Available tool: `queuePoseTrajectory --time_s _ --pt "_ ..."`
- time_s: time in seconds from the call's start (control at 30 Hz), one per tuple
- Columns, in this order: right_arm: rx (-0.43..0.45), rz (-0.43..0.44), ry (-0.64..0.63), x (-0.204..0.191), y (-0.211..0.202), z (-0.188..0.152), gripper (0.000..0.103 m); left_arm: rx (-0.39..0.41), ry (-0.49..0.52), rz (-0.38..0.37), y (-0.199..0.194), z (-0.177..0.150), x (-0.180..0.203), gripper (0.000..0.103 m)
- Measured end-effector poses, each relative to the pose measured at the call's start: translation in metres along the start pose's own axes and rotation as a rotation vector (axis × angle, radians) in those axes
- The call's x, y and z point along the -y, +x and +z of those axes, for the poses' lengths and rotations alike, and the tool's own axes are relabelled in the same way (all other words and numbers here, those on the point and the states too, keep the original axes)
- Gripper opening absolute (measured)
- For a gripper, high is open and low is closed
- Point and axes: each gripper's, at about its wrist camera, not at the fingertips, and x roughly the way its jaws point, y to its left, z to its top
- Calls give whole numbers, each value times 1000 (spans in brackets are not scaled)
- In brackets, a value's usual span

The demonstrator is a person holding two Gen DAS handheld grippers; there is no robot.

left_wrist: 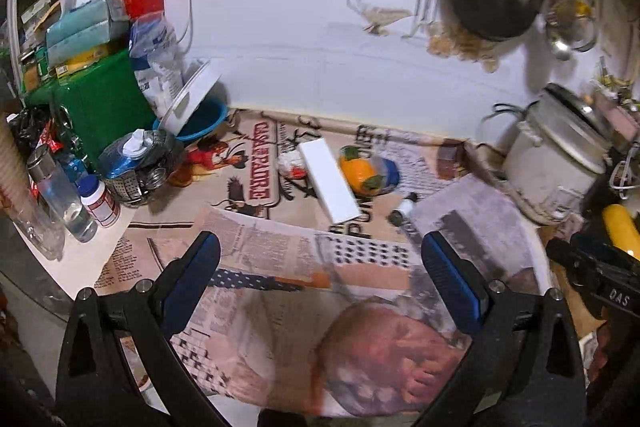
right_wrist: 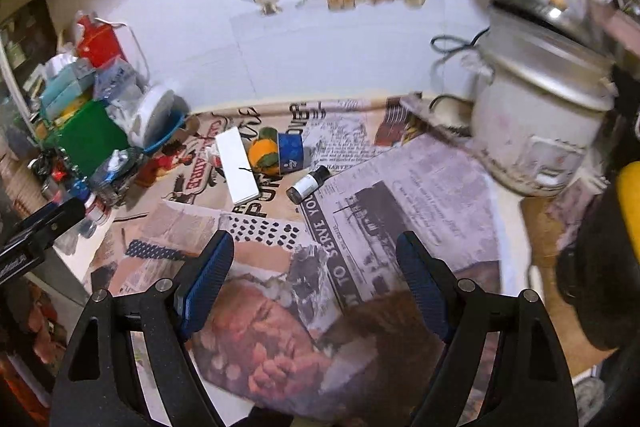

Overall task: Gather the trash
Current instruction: 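Move both tools back over the counter toward the white box and bottle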

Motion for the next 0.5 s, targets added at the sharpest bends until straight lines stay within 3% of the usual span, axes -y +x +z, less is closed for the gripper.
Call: queuePoseTrajectory --time_s 0.4,0.5 --pt "-155 -63 142 -24 157 41 80 -75 70 -7 129 49 -61 101" --pt "-227 -73 181 -27 201 42 66 -139 76 -26 162 48 -70 101"
